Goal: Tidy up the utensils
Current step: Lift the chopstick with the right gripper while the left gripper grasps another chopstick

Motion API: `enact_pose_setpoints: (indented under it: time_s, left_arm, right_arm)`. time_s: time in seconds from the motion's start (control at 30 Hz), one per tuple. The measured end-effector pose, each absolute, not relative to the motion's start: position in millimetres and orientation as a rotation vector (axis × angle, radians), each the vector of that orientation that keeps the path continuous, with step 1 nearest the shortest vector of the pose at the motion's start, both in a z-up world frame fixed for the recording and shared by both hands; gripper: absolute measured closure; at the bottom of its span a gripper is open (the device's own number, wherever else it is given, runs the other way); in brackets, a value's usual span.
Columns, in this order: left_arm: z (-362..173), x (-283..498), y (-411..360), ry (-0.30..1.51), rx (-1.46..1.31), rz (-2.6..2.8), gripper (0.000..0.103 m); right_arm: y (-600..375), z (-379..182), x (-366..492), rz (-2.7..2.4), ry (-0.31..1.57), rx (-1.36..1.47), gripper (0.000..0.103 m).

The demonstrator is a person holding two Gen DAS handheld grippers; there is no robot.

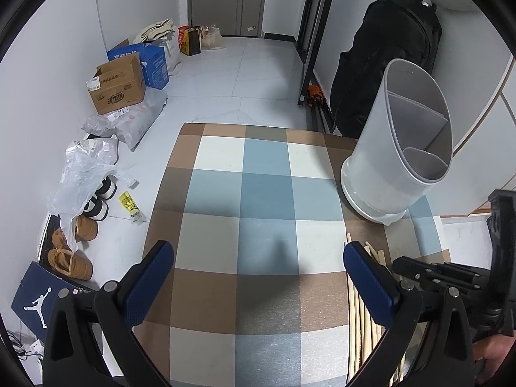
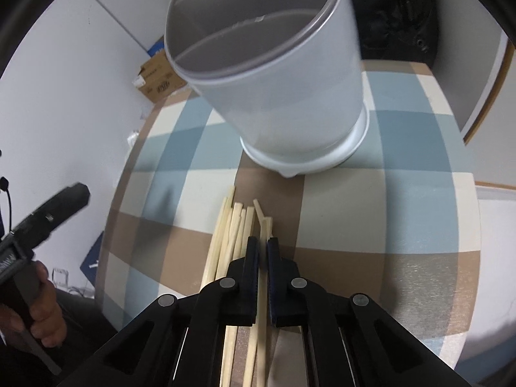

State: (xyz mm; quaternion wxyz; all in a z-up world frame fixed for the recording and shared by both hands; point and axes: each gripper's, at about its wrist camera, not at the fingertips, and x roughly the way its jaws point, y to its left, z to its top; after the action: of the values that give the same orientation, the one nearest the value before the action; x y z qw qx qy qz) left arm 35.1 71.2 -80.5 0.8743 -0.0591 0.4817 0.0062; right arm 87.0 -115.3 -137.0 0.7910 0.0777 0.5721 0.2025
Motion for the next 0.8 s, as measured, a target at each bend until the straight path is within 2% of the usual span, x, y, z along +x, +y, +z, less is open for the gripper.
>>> enact_pose_setpoints:
  time_s: [0.17,0.5,0.7,0.8]
  left_arm:
    - [-84,35,62,1.012,-0.122,-0.010,0.001]
    - [-89,32,6,1.078,-0.117,-0.238,0.001]
    - [-101,31,-36,1.146,-0.099,-0.323,0.008]
    - [-114,36,-48,1.206,-0.093,-0.323,0.024]
  right_arm:
    - [-120,-132,88,0.430,1.184,0.251,0.099]
    - [-152,-81,75,0.399,0.922,0.300,0.099]
    - [-178,-46,56,0.366,0.750,0.283,0.099]
    - [-204,-34,47,0.353,0.711,0.294,0.099]
